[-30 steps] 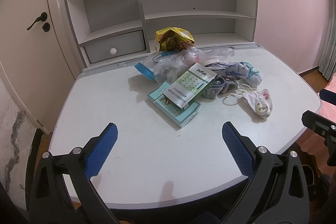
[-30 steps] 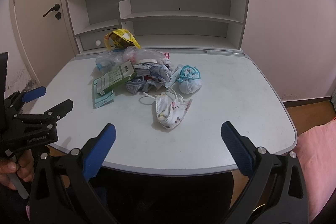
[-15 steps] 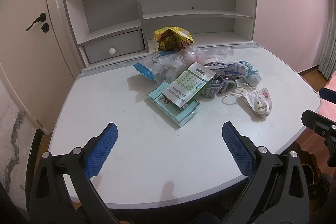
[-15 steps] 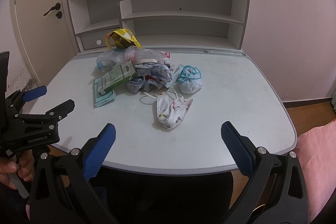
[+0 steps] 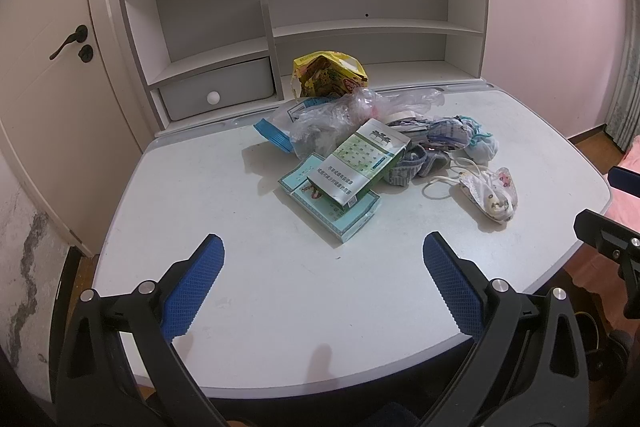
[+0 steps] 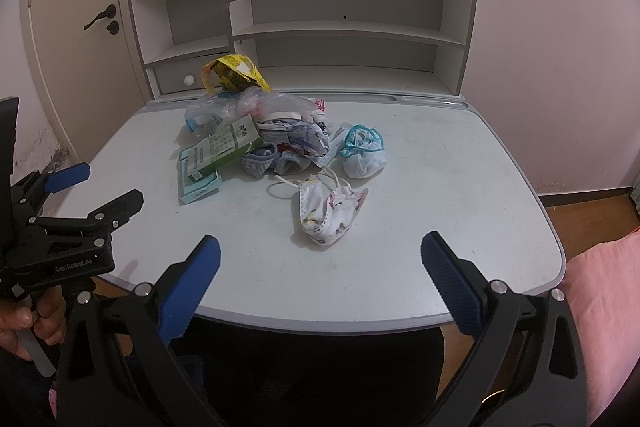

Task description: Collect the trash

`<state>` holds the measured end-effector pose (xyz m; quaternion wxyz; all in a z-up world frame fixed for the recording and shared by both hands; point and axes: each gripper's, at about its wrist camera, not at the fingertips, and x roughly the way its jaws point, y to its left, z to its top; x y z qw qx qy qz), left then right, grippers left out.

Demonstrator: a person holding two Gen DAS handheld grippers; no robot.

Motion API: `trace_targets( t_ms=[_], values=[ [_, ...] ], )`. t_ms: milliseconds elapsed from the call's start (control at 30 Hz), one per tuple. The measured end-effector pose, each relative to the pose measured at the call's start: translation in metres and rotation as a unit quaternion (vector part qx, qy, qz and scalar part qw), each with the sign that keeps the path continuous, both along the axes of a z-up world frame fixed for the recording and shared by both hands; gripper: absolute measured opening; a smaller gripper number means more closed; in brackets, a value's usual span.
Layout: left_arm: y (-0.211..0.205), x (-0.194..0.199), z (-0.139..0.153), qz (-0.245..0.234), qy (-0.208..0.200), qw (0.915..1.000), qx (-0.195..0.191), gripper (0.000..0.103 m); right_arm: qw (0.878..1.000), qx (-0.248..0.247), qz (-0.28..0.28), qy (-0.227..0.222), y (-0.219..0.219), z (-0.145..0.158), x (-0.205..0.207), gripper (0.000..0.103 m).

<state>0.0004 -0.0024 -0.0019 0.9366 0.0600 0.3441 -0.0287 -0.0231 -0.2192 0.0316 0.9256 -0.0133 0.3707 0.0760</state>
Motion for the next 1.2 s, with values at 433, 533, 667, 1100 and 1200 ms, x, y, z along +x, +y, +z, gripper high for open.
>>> trace_targets(
  t_ms=[433, 533, 667, 1100, 1200],
  values=[
    [-0.0015, 0.0011, 0.0001, -0.001, 0.001, 1.0, 0.0, 0.097, 1.0, 0.001, 0.001, 0.0, 0.0005, -0.0002, 0.0002, 0.097],
    [-0.0015, -0.0003, 0.0, -0.001, 0.0, 1.0, 0.001, 0.097, 1.0, 0.0, 0.0, 0.001, 0.0011, -0.0005, 0.0, 0.097],
    [-0.0019, 0.0, 0.0, -0.001, 0.001, 1.0, 0.001, 0.097, 1.0, 0.0, 0.001, 0.0, 0.0011, -0.0004, 0.0001, 0.097],
    [-0.0014, 0.0005, -0.0009, 0.0, 0.003, 1.0, 0.0, 0.097, 1.0, 0.0, 0.001, 0.0, 0.0007, 0.0, 0.0, 0.097],
    [-0.0007, 0.0004, -0.0044, 0.0, 0.006, 1.0, -0.003, 0.097, 1.0, 0.0, 0.001, 0.001, 0.0008, -0.0001, 0.0003, 0.097]
  ],
)
